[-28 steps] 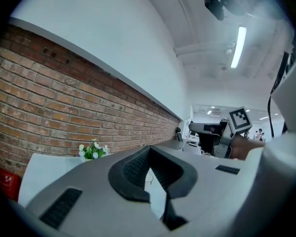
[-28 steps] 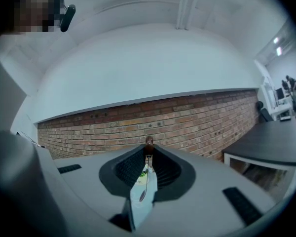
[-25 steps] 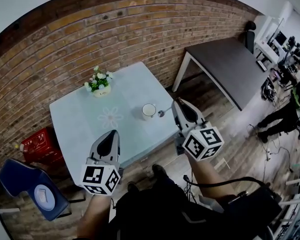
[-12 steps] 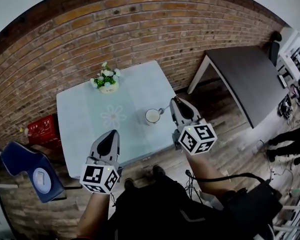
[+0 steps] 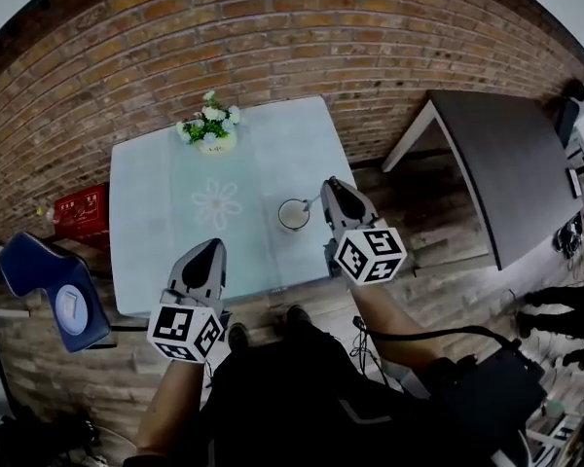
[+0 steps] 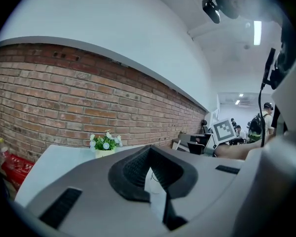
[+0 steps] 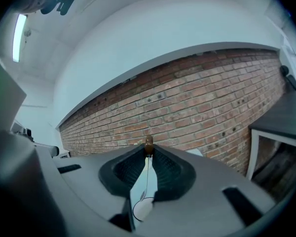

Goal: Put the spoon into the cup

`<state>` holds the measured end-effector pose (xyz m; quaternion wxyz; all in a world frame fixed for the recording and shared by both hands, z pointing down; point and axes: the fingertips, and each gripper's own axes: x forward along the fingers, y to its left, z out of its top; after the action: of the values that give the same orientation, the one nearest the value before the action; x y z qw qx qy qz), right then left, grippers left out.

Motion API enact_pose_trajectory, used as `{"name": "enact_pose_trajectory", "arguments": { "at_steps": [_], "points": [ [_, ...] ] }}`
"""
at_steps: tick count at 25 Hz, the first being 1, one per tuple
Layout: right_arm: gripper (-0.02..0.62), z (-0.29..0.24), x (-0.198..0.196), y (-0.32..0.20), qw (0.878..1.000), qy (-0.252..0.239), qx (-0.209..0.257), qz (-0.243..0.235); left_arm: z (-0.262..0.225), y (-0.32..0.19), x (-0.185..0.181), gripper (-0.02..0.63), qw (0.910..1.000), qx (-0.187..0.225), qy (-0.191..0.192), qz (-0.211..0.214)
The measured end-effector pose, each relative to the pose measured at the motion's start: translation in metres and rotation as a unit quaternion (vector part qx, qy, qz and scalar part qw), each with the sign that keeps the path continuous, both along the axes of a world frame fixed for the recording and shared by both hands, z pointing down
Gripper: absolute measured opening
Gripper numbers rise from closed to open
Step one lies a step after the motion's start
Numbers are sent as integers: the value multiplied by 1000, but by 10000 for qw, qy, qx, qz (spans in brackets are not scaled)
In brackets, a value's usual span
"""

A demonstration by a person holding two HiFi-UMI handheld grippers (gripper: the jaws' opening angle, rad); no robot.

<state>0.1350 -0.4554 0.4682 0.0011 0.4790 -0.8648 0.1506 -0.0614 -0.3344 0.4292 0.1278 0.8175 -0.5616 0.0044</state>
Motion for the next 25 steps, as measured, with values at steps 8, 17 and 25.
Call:
{"name": "enact_pose_trajectory", "arguments": {
  "at_steps": [8,17,25],
  "points": [
    [54,49,-12,-15,9986,72,-325,-423,21,1,10,9,9988,-263,80,-401],
    [53,98,-21,-23,9951,65,-672,-717,48,4,17,9,9958,-535,109,-738],
    [54,128,-23,-30,9939,206,-736,-796,61,5,19,9,9931,-639,76,-981]
  ]
}}
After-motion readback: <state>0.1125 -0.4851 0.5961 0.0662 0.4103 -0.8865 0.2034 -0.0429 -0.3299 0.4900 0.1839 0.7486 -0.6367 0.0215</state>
